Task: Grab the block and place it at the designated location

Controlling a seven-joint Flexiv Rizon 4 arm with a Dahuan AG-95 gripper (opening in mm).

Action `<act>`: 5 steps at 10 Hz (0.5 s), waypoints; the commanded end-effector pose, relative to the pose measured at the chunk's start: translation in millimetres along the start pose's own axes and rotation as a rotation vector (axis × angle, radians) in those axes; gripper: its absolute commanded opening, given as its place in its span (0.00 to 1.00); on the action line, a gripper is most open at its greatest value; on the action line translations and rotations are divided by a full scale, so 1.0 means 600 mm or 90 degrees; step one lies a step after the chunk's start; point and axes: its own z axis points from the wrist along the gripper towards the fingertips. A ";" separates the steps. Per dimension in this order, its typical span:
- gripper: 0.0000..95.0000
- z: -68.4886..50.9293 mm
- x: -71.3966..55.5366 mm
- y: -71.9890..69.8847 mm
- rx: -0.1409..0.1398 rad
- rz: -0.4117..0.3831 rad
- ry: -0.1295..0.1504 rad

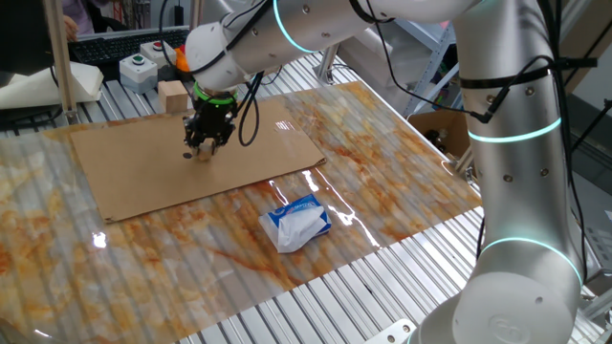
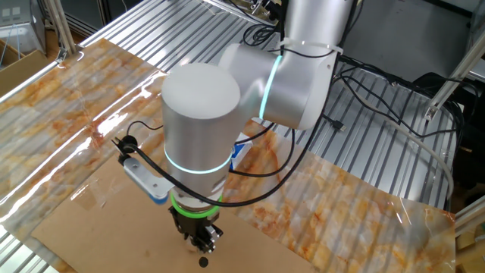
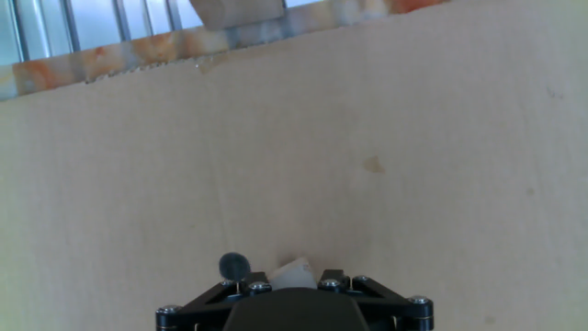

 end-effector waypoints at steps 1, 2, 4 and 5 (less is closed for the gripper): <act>0.00 -0.006 0.006 0.012 0.000 0.011 0.000; 0.00 -0.006 0.006 0.016 0.001 0.014 0.000; 0.00 -0.004 0.004 0.016 0.001 0.015 0.001; 0.00 -0.002 0.003 0.017 0.001 0.017 0.002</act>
